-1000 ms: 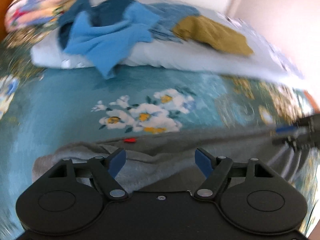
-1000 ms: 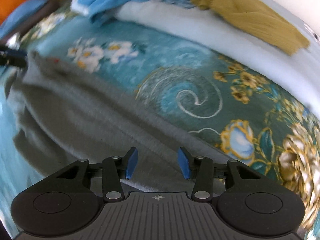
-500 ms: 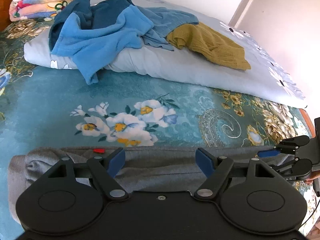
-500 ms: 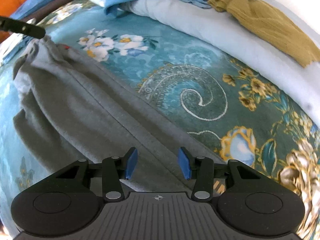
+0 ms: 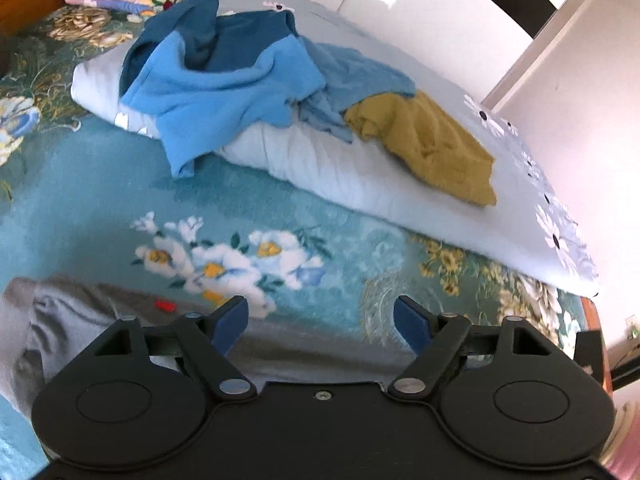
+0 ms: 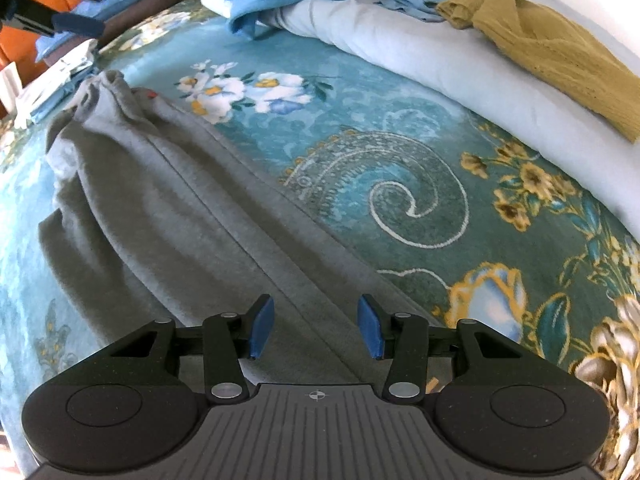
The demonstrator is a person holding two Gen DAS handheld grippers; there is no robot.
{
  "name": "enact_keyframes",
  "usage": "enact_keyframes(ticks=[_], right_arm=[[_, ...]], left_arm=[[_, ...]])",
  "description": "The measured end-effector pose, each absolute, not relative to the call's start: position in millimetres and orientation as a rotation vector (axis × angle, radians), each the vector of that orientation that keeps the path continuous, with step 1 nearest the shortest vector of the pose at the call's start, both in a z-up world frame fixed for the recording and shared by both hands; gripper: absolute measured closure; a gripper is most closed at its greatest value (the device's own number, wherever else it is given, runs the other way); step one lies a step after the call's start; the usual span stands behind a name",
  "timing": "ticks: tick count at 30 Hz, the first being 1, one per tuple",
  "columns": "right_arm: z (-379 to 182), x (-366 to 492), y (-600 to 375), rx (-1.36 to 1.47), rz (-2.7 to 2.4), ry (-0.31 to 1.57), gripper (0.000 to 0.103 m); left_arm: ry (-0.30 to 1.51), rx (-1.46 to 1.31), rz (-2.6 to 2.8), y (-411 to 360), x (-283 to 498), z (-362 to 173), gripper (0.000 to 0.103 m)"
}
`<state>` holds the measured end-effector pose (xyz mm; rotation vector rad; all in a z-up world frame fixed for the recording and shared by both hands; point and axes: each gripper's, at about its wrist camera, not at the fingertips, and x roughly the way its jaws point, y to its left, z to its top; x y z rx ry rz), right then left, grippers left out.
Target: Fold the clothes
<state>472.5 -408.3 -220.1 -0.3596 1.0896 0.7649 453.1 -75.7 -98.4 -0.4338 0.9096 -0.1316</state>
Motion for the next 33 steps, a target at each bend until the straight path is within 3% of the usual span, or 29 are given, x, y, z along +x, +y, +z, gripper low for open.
enact_keyframes(ticks=[10,16,24,33], right_arm=[[-208.5,464.9,-422.7,-0.347,0.741,1.065,0.06],[-207.0,464.4,-423.8,-0.358,0.744,1.062,0.06],[-216.6,456.5,-413.2,-0.387,0.743,1.085,0.06],[-213.1,454.2,-390.5,-0.426,0.703,1.088,0.061]], left_arm=[[0.875,-0.395,-0.139,-80.2,473.4,-74.0,0.023],[0.968,-0.238,-0.126,-70.6,465.2,-72.9,0.023],[1.013,0.247,-0.191,-85.6,442.4,-122.6,0.023],[1.026,0.514,-0.397,-82.8,444.3,-178.5,0.03]])
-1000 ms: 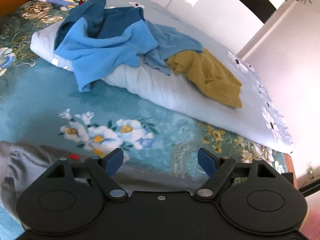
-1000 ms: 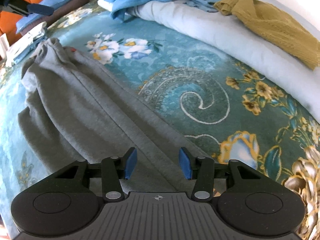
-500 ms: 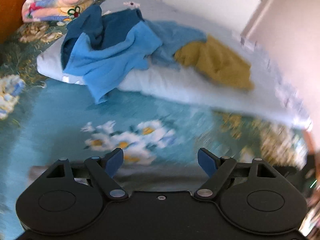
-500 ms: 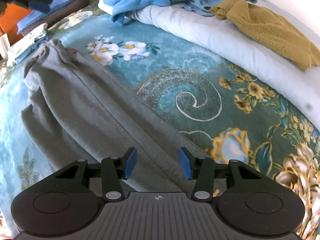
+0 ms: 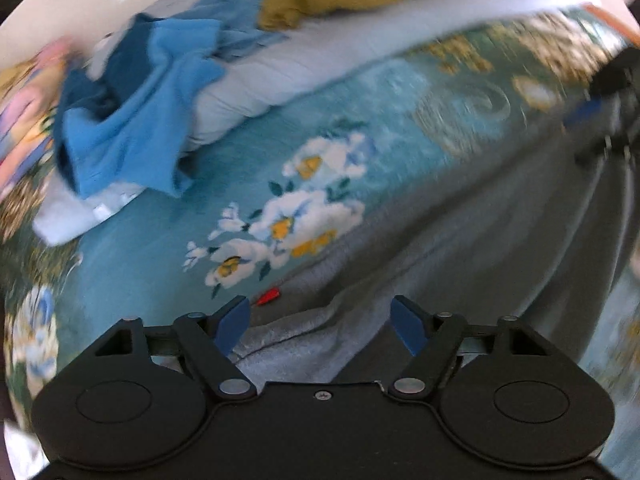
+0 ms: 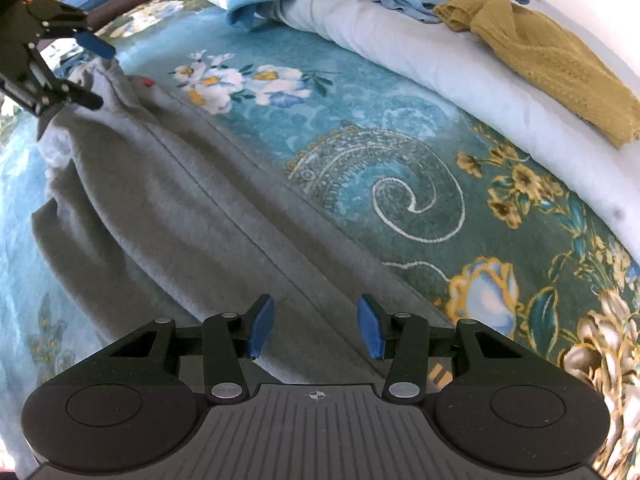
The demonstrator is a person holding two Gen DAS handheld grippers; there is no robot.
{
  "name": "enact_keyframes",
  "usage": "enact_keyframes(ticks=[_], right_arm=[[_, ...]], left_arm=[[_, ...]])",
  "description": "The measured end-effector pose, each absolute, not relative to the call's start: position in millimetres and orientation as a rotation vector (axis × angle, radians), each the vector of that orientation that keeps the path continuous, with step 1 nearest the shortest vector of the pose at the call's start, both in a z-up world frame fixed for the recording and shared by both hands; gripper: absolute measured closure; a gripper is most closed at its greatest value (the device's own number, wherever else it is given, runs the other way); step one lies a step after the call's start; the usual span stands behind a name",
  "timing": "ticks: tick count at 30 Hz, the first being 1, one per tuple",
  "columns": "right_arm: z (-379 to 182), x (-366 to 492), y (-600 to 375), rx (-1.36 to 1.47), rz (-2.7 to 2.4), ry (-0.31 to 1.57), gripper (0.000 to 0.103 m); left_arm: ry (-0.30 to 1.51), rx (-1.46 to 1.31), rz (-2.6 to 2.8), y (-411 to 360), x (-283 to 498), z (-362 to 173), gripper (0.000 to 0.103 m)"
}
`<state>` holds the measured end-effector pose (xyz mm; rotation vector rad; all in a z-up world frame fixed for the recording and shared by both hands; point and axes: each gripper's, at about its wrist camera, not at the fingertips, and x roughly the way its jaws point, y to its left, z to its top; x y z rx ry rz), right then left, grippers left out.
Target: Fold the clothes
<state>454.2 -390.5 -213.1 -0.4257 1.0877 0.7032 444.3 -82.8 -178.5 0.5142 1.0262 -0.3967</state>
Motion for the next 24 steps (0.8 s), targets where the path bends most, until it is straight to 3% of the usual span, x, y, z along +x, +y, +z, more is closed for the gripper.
enact_keyframes(ticks=[10,12,16,17,18,24], right_arm=[[-227.4,453.9,-357.9,-0.476,0.698,1.124,0.063],[-231.5,456.8,-354.9,-0.478,0.703,1.14,0.071],[-237.1,460.2,-351.2,-0.489,0.728,1.164,0.082],[-237.2,460.9,-351.1,-0.486,0.73,1.162,0.091],[-236.8,462.0,-351.7,-0.475,0.731,1.166,0.096],[-227.8,465.5,-353.8,-0.461,0.732,1.141,0.102]], left_arm=[[1.039,0.643,-0.599,-88.5,444.3,-221.0,0.043],[1.047,0.639,-0.614,-88.5,445.2,-227.8,0.049],[1.065,0.601,-0.622,-85.6,447.9,-234.0,0.075],[1.066,0.588,-0.62,-84.6,448.3,-234.3,0.09],[1.066,0.575,-0.618,-83.5,448.7,-234.5,0.094],[0.983,0.486,-0.57,-75.2,451.2,-216.3,0.1]])
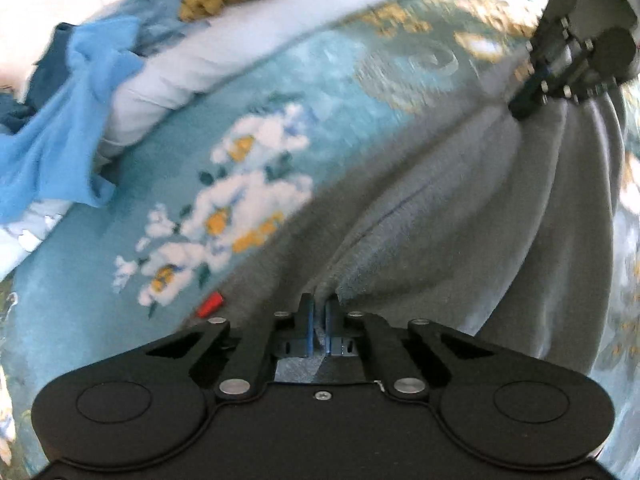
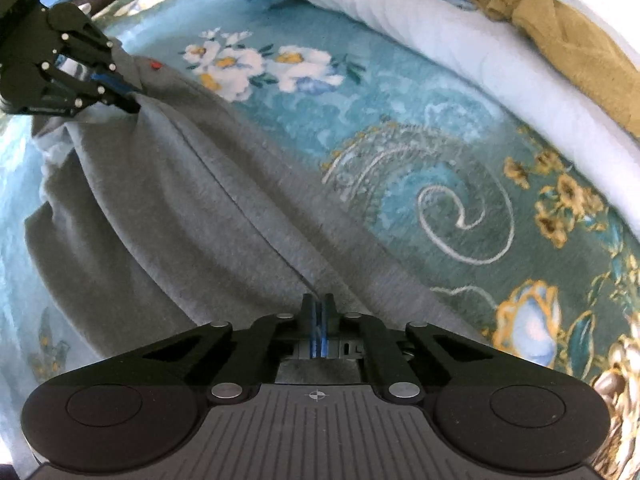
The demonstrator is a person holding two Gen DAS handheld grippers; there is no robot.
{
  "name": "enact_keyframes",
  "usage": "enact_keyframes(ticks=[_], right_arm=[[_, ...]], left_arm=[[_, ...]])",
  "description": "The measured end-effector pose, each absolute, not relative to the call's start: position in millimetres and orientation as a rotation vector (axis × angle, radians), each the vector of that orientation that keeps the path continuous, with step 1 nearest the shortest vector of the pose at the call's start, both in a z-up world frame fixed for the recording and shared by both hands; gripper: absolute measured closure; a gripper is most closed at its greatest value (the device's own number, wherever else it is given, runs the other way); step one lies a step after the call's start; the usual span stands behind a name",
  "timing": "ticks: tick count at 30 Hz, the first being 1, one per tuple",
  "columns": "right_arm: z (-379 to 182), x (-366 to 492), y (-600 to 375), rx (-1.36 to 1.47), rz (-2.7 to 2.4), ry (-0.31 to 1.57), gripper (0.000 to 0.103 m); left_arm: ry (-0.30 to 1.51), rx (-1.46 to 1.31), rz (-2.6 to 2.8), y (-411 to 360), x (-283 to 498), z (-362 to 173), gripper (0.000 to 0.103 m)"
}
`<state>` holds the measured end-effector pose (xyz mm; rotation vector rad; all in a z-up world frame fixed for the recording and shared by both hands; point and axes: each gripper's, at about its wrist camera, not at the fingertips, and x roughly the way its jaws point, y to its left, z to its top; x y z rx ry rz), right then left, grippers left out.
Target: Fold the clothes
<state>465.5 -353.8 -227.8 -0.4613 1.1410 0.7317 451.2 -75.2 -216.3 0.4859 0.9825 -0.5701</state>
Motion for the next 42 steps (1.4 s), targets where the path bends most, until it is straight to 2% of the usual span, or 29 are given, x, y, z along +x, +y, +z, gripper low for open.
enact_keyframes(ticks=[7,15,21,23,27,28,29,33,37,39,42], right_arm=[[-216.8,491.9,-350.4,-0.472,0.668,1.057,0.102],[-236.0,503.9,-347.4,-0.483,0.643,1.091,0.102],[-240.8,507.3,-344.5,-0.472,0.621,1.114,0.1],[-234.0,506.1,-345.8,-0.47,0.612,1.1,0.1],[-208.1,501.9,-355.0,-0.416,0.581,1.041,0.091],[-201.5,500.8,-357.3,-0.402,0.574,1.027,0.088],[-196.8,499.3,-359.6,-0.399,0.564,1.018,0.083],[-184.1,488.7,-368.4,-0.356,0.516,1.012,0.083],[-187.7,471.6,-362.5,-0.306,0.509,1.045,0.08],[-193.0,462.6,-351.6,-0.3,0.518,1.058,0.073],[-198.3,458.4,-333.3,-0.287,0.53,1.071,0.073]], left_arm=[[0.973,0.353,-0.469,-67.3,485.4,-203.5,0.1],[1.035,0.352,-0.414,-75.5,501.0,-232.0,0.098],[1.043,0.302,-0.41,-70.0,501.8,-225.8,0.093],[1.028,0.262,-0.405,-62.4,498.7,-213.7,0.078],[0.963,0.14,-0.361,-34.0,484.6,-177.1,0.062],[0.947,0.108,-0.334,-23.8,478.6,-169.2,0.054],[0.932,0.078,-0.305,-13.5,472.5,-161.5,0.053],[0.901,0.005,-0.17,31.7,445.3,-144.7,0.05],[0.961,-0.033,-0.066,72.3,431.3,-156.6,0.05],[0.98,-0.045,-0.045,86.7,428.5,-164.3,0.05],[0.992,-0.05,-0.026,102.3,424.3,-174.2,0.047]])
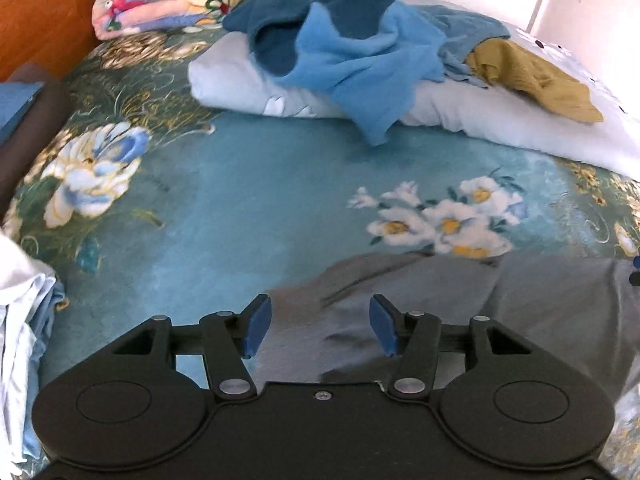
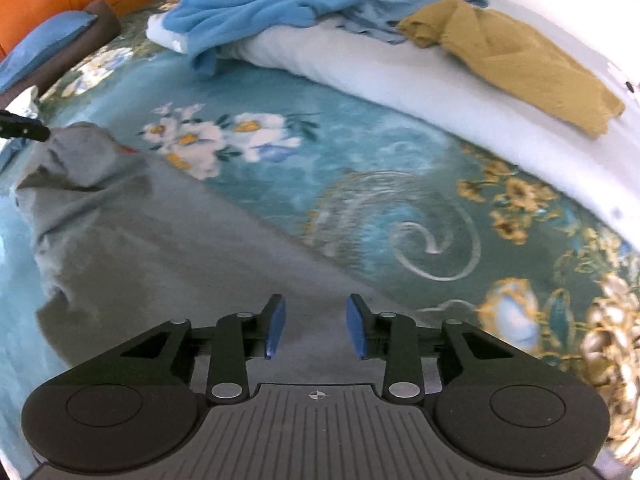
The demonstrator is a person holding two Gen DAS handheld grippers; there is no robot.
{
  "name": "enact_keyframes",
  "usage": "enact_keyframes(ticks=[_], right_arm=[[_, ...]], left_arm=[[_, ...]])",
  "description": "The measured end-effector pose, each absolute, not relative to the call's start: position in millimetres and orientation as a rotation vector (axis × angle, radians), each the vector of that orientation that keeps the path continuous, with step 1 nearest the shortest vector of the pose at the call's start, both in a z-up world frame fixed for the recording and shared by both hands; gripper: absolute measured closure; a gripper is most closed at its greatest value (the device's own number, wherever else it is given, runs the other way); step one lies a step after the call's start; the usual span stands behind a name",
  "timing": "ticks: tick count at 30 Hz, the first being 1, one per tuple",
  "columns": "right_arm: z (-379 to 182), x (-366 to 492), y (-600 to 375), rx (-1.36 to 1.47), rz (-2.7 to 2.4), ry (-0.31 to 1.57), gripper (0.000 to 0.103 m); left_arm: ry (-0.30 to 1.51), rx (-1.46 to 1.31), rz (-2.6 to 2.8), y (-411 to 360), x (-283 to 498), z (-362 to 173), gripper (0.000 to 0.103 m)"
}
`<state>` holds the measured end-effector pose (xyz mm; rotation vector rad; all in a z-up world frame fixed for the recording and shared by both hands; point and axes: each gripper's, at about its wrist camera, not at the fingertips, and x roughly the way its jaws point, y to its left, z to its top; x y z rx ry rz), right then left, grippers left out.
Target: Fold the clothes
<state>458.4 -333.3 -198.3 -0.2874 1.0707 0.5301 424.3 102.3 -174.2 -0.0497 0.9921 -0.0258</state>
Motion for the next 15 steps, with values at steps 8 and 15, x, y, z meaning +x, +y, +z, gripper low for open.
enact_keyframes(ticks=[8,15], right_arm=[[-210.2,471.9,-278.8,-0.269,0.504,1.095,0.072],[-211.5,477.0,-238.4,-0.268,0.494,1.093,0.07]], left_arm=[[1.013,-0.22,-0.139,132.9,420.1,-192.5,0.062],[1.026,-0.195,-0.211,133.5,427.2,-196.0,0.097]])
